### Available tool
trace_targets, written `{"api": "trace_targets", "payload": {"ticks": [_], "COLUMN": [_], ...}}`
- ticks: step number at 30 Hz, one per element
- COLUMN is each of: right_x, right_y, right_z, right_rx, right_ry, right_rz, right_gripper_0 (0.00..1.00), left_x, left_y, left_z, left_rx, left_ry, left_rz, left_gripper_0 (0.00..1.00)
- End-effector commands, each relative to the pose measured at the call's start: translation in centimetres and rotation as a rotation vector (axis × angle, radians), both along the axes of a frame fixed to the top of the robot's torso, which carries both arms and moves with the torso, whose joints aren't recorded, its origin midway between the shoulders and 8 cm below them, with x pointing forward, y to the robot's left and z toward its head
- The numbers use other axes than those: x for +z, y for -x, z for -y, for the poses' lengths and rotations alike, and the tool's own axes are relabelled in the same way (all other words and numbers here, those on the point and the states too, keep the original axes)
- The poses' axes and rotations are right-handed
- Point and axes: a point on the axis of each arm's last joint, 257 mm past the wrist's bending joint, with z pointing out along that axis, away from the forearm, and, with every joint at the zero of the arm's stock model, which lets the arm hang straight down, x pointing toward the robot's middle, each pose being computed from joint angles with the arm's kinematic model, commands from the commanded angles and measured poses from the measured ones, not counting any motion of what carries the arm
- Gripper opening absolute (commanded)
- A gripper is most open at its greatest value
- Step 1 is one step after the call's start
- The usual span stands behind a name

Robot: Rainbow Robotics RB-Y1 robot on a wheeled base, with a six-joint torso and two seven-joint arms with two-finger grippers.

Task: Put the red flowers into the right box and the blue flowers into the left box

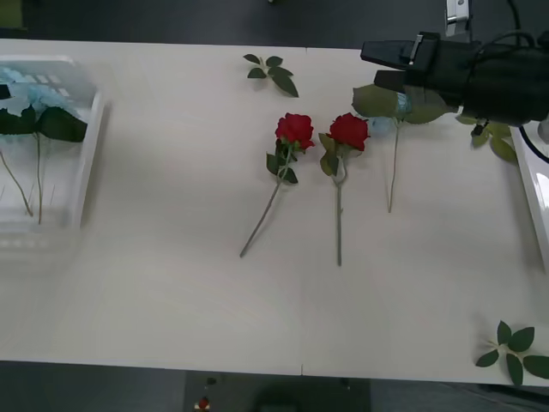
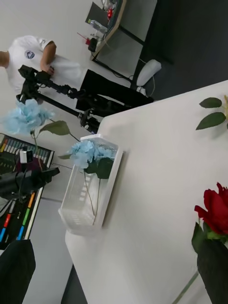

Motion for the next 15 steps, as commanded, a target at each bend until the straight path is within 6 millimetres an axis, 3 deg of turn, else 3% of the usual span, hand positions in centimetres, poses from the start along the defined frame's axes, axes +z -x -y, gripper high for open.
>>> {"api": "trace_targets", "payload": {"ticks": [1,5,7,8,11,15], "right_x": [2.3,2.3,2.2,2.6,2.4,2.9], "right_y": [-0.6,-0.8,-0.8,-0.8,-0.8,-0.8], "right_z": [-1.2,-1.0,-0.8,-0.7,-0.6,-0.5], "right_rx": [0.011,0.006,0.003,0.006,0.007,0.001], "right_ry": [-0.064,-0.078,-0.078,-0.068,-0.058,-0.103], "right_rz": [-0.002,-0.016,-0.02,-0.015,-0.057,-0.081], "right_gripper_0": [1.0,1.0,1.0,1.0,1.0,1.0], "left_x": [3.8,1.5,1.1,-0.3,-2.1,-4.6], "left_y": [0.2,1.1,1.3,1.9,3.0,4.1], "left_z": [-4.5,-8.5,-9.1,-10.9,-13.7,-15.4], "left_rx": [0.033,0.072,0.077,0.094,0.123,0.161], "left_ry": [-0.167,-0.369,-0.397,-0.485,-0.594,-0.594], "left_rz": [0.043,-0.037,-0.05,-0.096,-0.168,-0.236], "left_gripper_0": [0.0,0.0,0.0,0.0,0.0,0.0]}}
